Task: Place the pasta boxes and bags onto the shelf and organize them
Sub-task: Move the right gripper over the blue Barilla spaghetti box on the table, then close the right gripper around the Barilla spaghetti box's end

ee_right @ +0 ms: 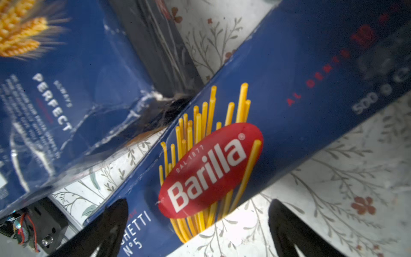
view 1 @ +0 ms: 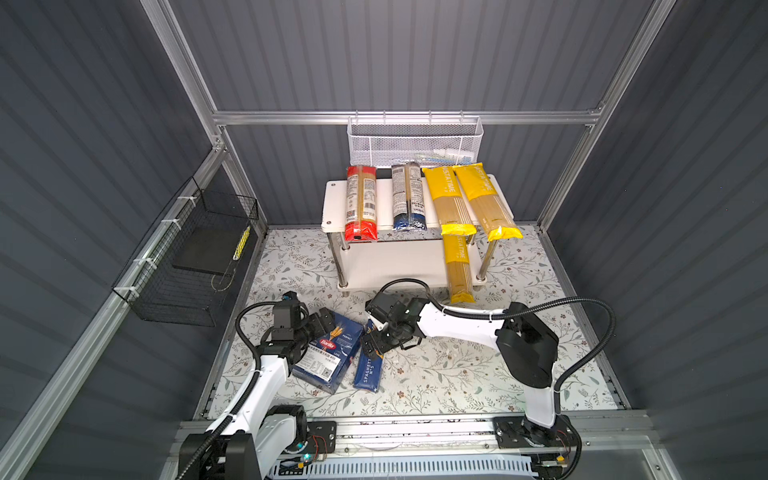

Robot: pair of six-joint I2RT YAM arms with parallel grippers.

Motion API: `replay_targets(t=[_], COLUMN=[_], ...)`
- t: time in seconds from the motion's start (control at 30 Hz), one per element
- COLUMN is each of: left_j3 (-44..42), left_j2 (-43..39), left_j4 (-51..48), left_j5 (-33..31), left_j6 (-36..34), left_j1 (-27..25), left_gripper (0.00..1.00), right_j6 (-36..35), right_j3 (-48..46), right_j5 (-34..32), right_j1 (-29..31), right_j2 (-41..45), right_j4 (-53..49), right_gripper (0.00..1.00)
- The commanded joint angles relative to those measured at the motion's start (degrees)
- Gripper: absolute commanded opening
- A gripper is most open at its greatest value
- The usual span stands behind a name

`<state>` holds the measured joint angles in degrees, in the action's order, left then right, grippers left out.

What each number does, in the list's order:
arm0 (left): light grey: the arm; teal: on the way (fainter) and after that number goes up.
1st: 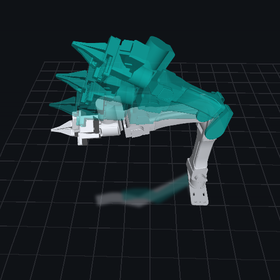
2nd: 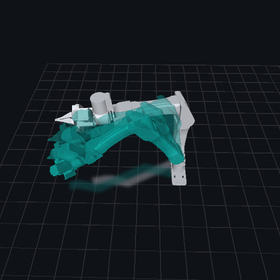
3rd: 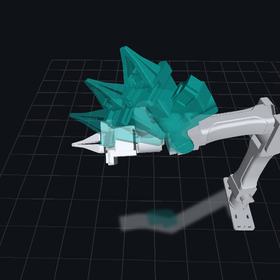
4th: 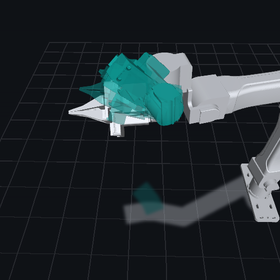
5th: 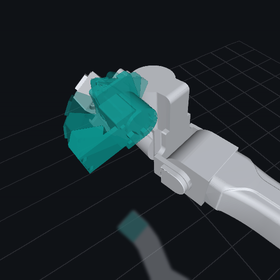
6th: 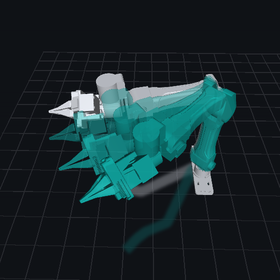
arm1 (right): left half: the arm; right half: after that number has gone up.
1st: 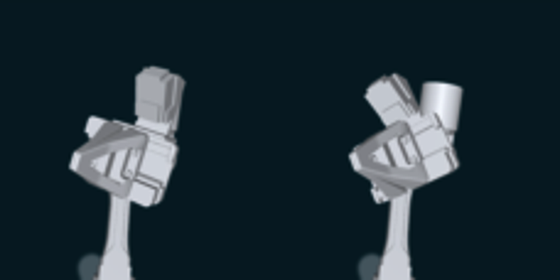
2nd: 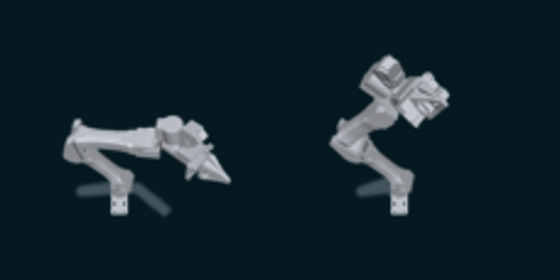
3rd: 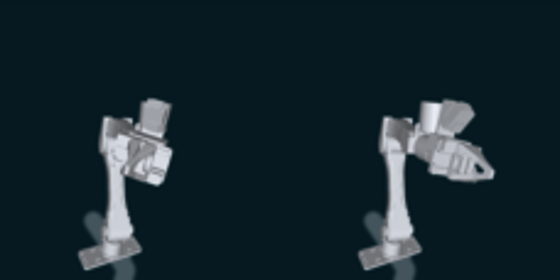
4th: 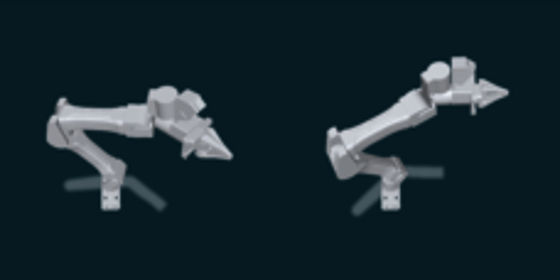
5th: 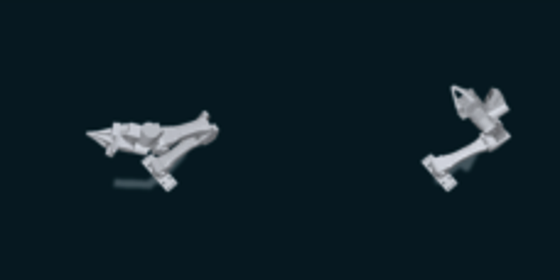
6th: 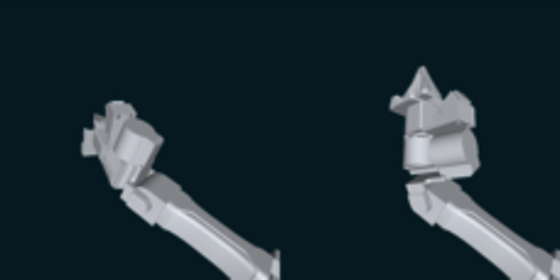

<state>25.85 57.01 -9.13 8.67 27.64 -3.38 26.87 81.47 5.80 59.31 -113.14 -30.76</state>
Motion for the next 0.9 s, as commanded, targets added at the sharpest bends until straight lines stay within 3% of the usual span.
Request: replay_targets(t=[0.0, 0.33, 0.67, 0.87], left_j3=[-0.90, -0.14, -0.51, -0.58], left_j2=[0.40, -0.14, 0.34, 0.28], left_j4=[-1.75, -2.19, 0.65, 0.87], left_j5=[5.01, 2.54, 2.02, 2.32], left_j6=[-0.44, -2.35, -4.26, -4.17], left_j1=[-0.40, -0.40, -0.40, -0.40], left_gripper=[0.99, 0.99, 0.99, 0.99], right_j6=[-0.79, -1.23, -1.23, -1.06], right_j3=[1.50, -1.54, -9.84, -11.01], right_j5=[-5.00, -8.48, -10.06, -5.68], right_j1=[-0.03, -0.90, -7.43, -8.05], right_j2=[-1.20, -1.41, 4.31, 9.53], right_j4=[-3.85, -5.24, -5.01, -2.57], right_gripper=[0.99, 0.99, 0.99, 0.99])
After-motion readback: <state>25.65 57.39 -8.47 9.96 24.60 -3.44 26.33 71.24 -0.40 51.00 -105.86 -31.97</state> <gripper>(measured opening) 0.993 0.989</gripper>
